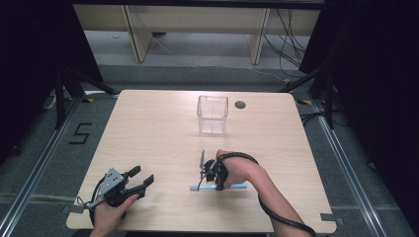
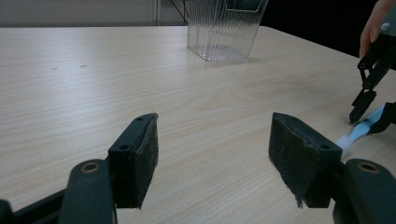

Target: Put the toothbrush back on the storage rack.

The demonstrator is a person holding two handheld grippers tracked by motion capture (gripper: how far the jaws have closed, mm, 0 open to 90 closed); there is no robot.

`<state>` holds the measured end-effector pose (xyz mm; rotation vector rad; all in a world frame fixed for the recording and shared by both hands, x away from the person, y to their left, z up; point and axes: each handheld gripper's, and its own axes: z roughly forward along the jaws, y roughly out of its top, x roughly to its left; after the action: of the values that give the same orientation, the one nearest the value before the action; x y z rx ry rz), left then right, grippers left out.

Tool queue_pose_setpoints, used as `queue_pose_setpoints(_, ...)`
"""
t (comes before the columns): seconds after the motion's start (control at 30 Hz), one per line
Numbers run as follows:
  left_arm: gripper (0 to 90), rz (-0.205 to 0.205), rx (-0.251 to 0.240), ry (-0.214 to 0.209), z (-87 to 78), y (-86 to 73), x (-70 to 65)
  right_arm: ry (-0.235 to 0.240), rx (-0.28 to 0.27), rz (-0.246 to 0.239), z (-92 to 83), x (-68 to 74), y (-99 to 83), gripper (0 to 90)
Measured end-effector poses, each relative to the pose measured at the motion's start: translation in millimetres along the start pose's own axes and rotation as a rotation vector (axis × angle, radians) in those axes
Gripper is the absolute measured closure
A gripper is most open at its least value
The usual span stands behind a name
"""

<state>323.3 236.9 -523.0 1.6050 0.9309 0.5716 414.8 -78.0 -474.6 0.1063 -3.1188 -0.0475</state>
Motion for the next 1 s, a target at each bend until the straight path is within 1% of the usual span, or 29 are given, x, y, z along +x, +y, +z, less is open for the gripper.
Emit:
queue_pose_setpoints(0.03, 32.8, -0.001, 0.001, 0.000, 0.0, 0.0, -0.2, -0.001, -0.002, 0.010, 0.4, 0.4, 0.8, 72.9)
queue_pose_setpoints(0.07, 32.8, 0.003, -0.003, -0.002, -0.1, 0.0, 0.1, 0.003, 0.004, 0.008, -0.3, 0.2, 2.2, 73.3)
queue_pose_setpoints(0.1, 32.7, -0.005, -0.002, -0.002, -0.7, -0.3, -0.3, 0.017, -0.046, 0.007, 3.3, -0.4, 2.2, 73.7)
queue_pose_setpoints(0.13, 32.6, 0.009, -0.018, -0.014, 0.6, -0.1, 1.1, 0.007, -0.014, 0.010, 1.0, 0.0, 3.9, 74.4)
queue_pose_setpoints(0.17, 32.6, -0.019, -0.021, -0.013, 0.8, -1.1, 0.0, 0.007, -0.014, 0.010, 1.0, 0.0, 3.9, 74.4)
queue_pose_setpoints(0.2, 32.6, -0.015, -0.023, -0.016, 1.1, -1.0, 0.5, 0.021, -0.029, 0.033, 4.6, 0.5, 3.0, 74.7)
queue_pose_setpoints(0.27, 32.6, -0.018, -0.020, -0.015, 1.1, -1.0, 0.1, 0.020, -0.026, 0.029, 4.5, 0.2, 3.2, 75.5)
queue_pose_setpoints(0.3, 32.6, -0.004, -0.026, -0.021, 1.6, -0.8, 0.7, 0.002, 0.001, 0.008, 2.0, -0.9, 4.2, 76.8)
queue_pose_setpoints(0.37, 32.6, 0.003, -0.027, -0.022, 1.6, -0.6, 1.1, 0.003, 0.001, 0.012, 2.0, -0.6, 4.0, 77.6)
queue_pose_setpoints(0.4, 32.6, 0.004, -0.027, -0.022, 1.6, -0.5, 1.2, 0.004, 0.004, 0.023, 1.6, 0.2, 4.1, 78.2)
queue_pose_setpoints(0.43, 32.6, 0.000, -0.028, -0.021, 1.6, -0.7, 1.0, -0.002, 0.007, 0.013, 1.6, -0.1, 4.0, 78.4)
queue_pose_setpoints(0.47, 32.6, 0.006, -0.017, -0.015, 0.7, -0.2, 1.1, -0.004, 0.007, 0.012, 1.6, -0.1, 4.1, 78.6)
queue_pose_setpoints(0.5, 32.6, -0.008, 0.003, -0.001, -1.0, -0.2, -0.4, -0.003, -0.002, 0.013, 2.1, 0.2, 3.9, 78.6)
queue_pose_setpoints(0.53, 32.6, -0.008, 0.002, -0.002, -0.9, -0.2, -0.3, -0.003, -0.003, 0.032, 2.2, 1.8, 3.6, 78.6)
queue_pose_setpoints(0.57, 32.6, -0.010, 0.003, 0.000, -1.0, -0.2, -0.5, -0.001, 0.004, 0.021, 1.5, 1.5, 3.9, 78.6)
queue_pose_setpoints(0.63, 32.6, -0.007, 0.002, 0.000, -0.9, -0.1, -0.3, -0.008, -0.012, 0.022, 1.4, 1.9, 2.2, 78.6)
queue_pose_setpoints(0.67, 32.6, -0.022, -0.018, -0.012, 0.9, -1.2, -0.3, -0.003, -0.001, 0.050, -0.9, 3.6, 2.5, 78.6)
queue_pose_setpoints(0.7, 32.6, -0.018, -0.021, -0.014, 1.1, -1.0, 0.1, -0.014, -0.017, 0.026, -1.8, 1.7, 1.1, 78.7)
queue_pose_setpoints(0.73, 32.6, -0.008, -0.024, -0.018, 1.4, -0.8, 0.7, -0.021, -0.022, 0.023, -3.1, 1.3, 0.4, 78.6)
queue_pose_setpoints(0.77, 32.6, -0.016, -0.021, -0.015, 1.2, -1.0, 0.1, -0.016, -0.022, 0.077, -6.4, 4.3, -0.1, 78.6)
queue_pose_setpoints(0.8, 32.6, -0.019, -0.020, -0.014, 1.0, -1.1, -0.2, -0.022, -0.038, 0.075, -7.9, 3.9, -1.8, 78.6)
queue_pose_setpoints(0.83, 32.6, -0.019, -0.021, -0.014, 1.0, -1.1, -0.2, -0.034, -0.047, 0.086, -11.2, 4.3, -3.5, 78.6)
queue_pose_setpoints(0.9, 32.6, -0.010, -0.024, -0.018, 1.3, -0.9, 0.4, -0.053, -0.077, 0.102, -15.7, 4.5, -6.9, 78.6)
queue_pose_setpoints(0.93, 32.6, 0.005, -0.016, -0.015, 0.6, -0.3, 0.9, -0.062, -0.098, 0.084, -16.1, 2.9, -8.9, 78.6)
queue_pose_setpoints(0.97, 32.6, 0.008, -0.017, -0.016, 0.7, -0.2, 1.0, -0.069, -0.107, 0.100, -18.1, 3.6, -11.2, 78.6)
queue_pose_setpoints(1.0, 32.6, -0.006, -0.024, -0.020, 1.3, -0.8, 0.6, -0.077, -0.121, 0.109, -20.0, 3.9, -13.3, 78.6)
